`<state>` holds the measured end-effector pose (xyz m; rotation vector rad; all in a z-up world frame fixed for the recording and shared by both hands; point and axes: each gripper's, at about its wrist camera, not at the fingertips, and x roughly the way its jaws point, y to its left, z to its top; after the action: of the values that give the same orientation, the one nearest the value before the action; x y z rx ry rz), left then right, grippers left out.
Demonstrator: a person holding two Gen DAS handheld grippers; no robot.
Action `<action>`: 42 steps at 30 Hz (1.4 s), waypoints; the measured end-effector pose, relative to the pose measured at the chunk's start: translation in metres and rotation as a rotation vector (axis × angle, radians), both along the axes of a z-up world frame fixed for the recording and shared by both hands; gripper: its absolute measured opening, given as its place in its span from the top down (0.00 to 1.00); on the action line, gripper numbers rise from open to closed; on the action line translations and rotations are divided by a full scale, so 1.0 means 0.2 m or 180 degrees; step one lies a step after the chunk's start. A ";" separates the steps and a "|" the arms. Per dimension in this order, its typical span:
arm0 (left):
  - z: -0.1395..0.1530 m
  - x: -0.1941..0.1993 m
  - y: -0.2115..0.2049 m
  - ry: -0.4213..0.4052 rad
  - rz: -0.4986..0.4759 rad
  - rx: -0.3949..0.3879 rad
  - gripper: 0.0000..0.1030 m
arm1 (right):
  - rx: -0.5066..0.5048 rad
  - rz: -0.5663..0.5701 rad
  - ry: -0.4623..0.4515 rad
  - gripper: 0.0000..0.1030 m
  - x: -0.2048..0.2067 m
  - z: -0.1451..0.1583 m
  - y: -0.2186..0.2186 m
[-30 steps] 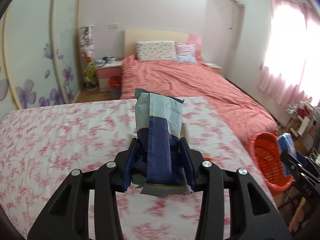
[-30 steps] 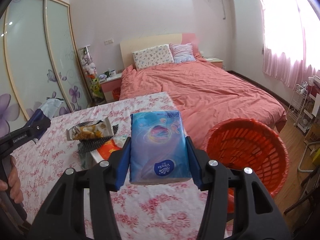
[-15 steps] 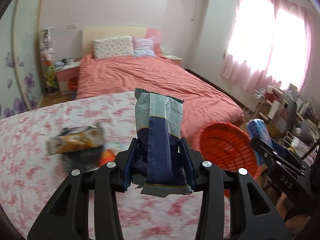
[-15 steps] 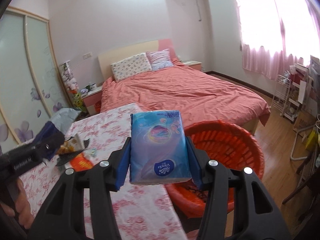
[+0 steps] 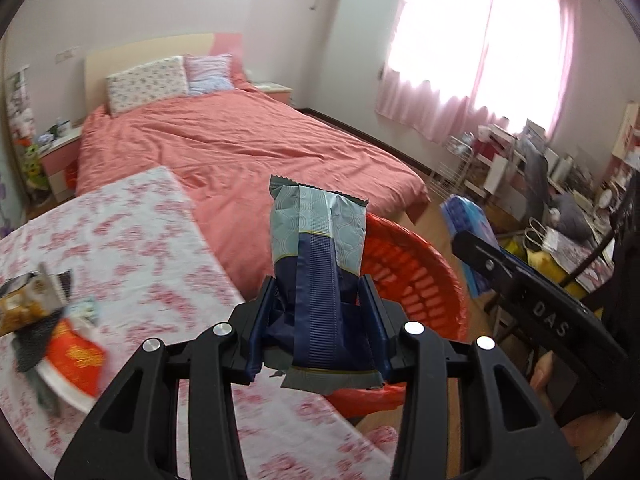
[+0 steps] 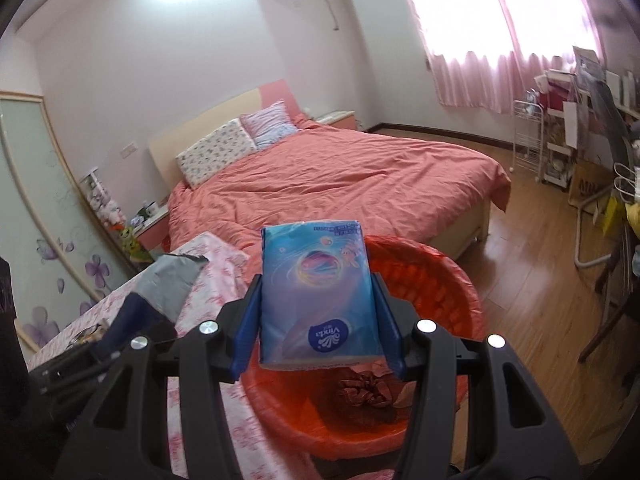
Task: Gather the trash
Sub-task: 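Carry tissue pack and sock over the orange basket and open both tools, then return to the bed and grasp the orange-and-white paper cup with the right tool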
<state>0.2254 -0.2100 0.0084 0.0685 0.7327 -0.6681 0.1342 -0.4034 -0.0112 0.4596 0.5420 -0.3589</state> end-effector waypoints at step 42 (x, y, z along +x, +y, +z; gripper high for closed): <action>-0.07 0.01 0.94 -0.0197 0.1585 0.0525 0.30 | -0.0372 0.1020 0.0520 0.40 0.29 -0.23 0.81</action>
<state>0.2278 -0.0213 -0.0061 0.0545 0.7086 -0.1297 0.1915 -0.2410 -0.0576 0.2259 0.7377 -0.1195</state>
